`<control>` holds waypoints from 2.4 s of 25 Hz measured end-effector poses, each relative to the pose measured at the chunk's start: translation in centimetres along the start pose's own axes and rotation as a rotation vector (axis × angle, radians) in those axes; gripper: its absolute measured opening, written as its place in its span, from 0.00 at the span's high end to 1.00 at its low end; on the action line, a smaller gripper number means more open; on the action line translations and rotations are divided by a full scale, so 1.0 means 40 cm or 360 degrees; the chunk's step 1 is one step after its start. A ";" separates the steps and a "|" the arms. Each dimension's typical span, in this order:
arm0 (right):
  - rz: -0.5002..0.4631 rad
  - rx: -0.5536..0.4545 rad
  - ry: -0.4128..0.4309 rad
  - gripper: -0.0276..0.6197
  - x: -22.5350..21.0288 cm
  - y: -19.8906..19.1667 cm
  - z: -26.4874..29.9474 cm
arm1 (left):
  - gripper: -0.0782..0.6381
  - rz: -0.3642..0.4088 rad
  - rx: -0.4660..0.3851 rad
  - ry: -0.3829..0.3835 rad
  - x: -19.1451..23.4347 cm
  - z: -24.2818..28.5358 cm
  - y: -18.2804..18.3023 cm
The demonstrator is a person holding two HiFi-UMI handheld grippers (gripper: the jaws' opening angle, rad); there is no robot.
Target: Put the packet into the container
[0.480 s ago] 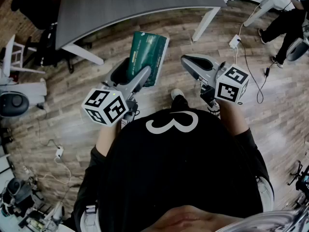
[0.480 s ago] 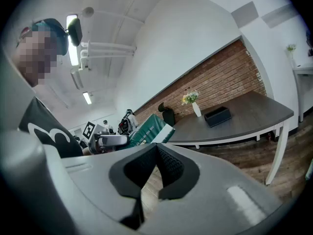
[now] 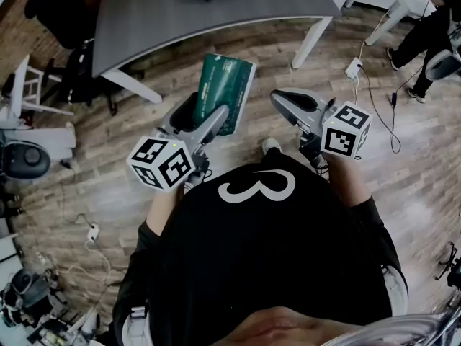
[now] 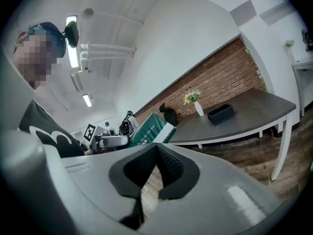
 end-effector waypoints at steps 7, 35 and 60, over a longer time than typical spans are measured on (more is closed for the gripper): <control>0.0038 -0.0035 0.0018 0.95 -0.010 -0.011 0.029 | 0.41 -0.0008 0.0012 -0.0025 0.030 0.002 -0.010; 0.0094 0.0025 0.0129 0.95 -0.480 0.477 0.268 | 0.42 0.0059 0.0082 0.0041 0.397 0.528 0.239; 0.0275 -0.0021 -0.0106 0.95 -0.656 0.602 0.556 | 0.43 0.0457 0.0234 -0.0167 0.803 0.724 0.381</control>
Point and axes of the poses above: the fingertips, and each gripper's own axes: z forward along the fingers, x to its left, y out of its top, the point moved 6 cm from there along -z, backward along the fingers, and after that the axes turned 12 degrees about z, right-handed, at the moved point
